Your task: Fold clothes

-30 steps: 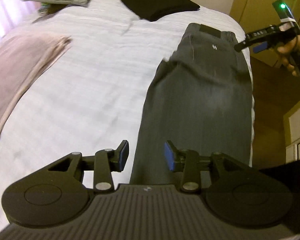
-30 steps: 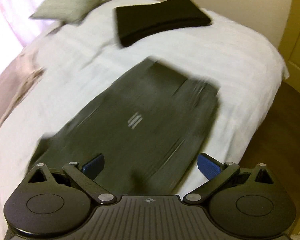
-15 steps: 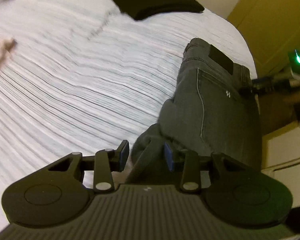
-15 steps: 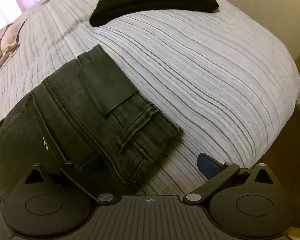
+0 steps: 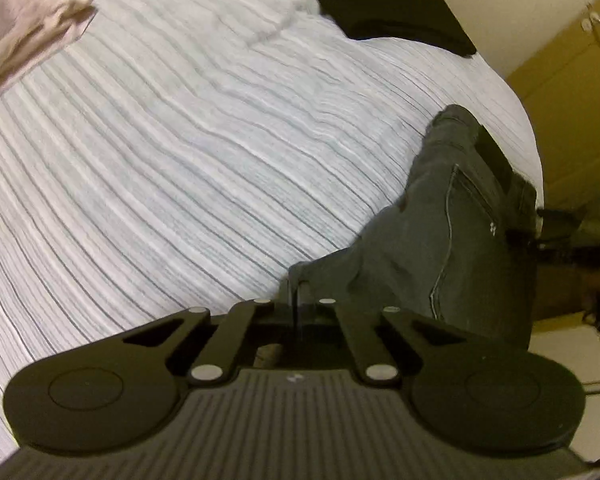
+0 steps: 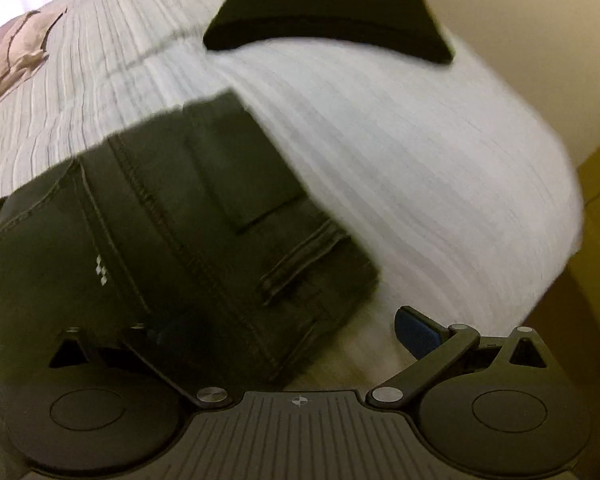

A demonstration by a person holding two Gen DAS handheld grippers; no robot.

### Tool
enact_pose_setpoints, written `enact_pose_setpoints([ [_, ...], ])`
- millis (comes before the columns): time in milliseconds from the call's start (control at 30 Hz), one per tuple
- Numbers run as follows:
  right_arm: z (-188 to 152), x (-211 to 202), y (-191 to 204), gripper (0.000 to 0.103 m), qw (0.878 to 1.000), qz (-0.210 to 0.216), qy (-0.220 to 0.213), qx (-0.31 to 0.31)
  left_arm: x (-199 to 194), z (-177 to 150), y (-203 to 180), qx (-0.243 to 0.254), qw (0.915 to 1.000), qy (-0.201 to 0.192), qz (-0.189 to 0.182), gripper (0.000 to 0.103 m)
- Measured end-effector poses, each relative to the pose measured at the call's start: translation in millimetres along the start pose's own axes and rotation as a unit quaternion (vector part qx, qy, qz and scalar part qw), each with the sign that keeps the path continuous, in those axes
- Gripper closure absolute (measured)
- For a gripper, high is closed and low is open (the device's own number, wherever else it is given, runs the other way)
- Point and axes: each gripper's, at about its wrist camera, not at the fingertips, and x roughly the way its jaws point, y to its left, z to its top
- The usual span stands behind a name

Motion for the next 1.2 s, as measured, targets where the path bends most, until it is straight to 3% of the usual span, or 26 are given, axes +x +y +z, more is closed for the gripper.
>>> enact_pose_setpoints([
  [100,8,-33,8,0.002,0.998,0.001,-0.059,-0.003,-7,0,0,-0.003,0.9999,-0.011,0.010,0.100],
  [167,12,-47,16,0.002,0.996,0.048,-0.079,0.012,-14,-3,-11,0.016,0.9996,-0.025,0.005,0.100],
  [233,15,-46,27,0.002,0.992,0.102,-0.075,0.026,-19,-5,-24,0.038,0.9985,-0.041,-0.004,0.100],
  [333,19,-23,37,0.002,0.988,0.141,-0.040,0.043,-28,-10,-44,0.071,0.9953,-0.064,-0.017,0.099],
  [400,20,1,29,0.002,0.989,0.133,-0.019,0.058,-13,-12,-60,0.091,0.9941,-0.046,-0.036,0.098],
  [467,24,23,7,0.011,0.989,0.125,-0.011,0.084,6,-16,-74,0.111,0.9926,-0.020,-0.043,0.098],
  [533,27,35,-12,0.011,0.988,0.122,-0.010,0.098,26,-20,-88,0.131,0.9901,0.006,-0.050,0.098],
  [667,31,28,-16,0.011,0.992,0.114,-0.011,0.058,44,-40,-105,0.168,0.9845,0.037,-0.035,0.094],
  [767,23,21,-17,0.011,0.993,0.102,-0.007,0.062,50,-57,-101,0.160,0.9854,0.055,-0.021,0.094],
  [900,30,-2,18,0.011,0.998,0.047,-0.030,0.010,35,-75,-91,0.133,0.9898,0.049,-0.009,0.093],
  [1067,4,-35,60,0.011,0.989,0.137,-0.062,0.008,12,-112,-62,0.088,0.9945,0.040,0.040,0.093],
  [1133,-16,-31,82,0.011,0.987,0.157,-0.037,-0.015,1,-132,-49,0.075,0.9942,0.040,0.066,0.093],
  [1200,-41,-24,102,0.011,0.988,0.142,0.003,-0.053,-9,-152,-34,0.067,0.9926,0.049,0.088,0.093],
])
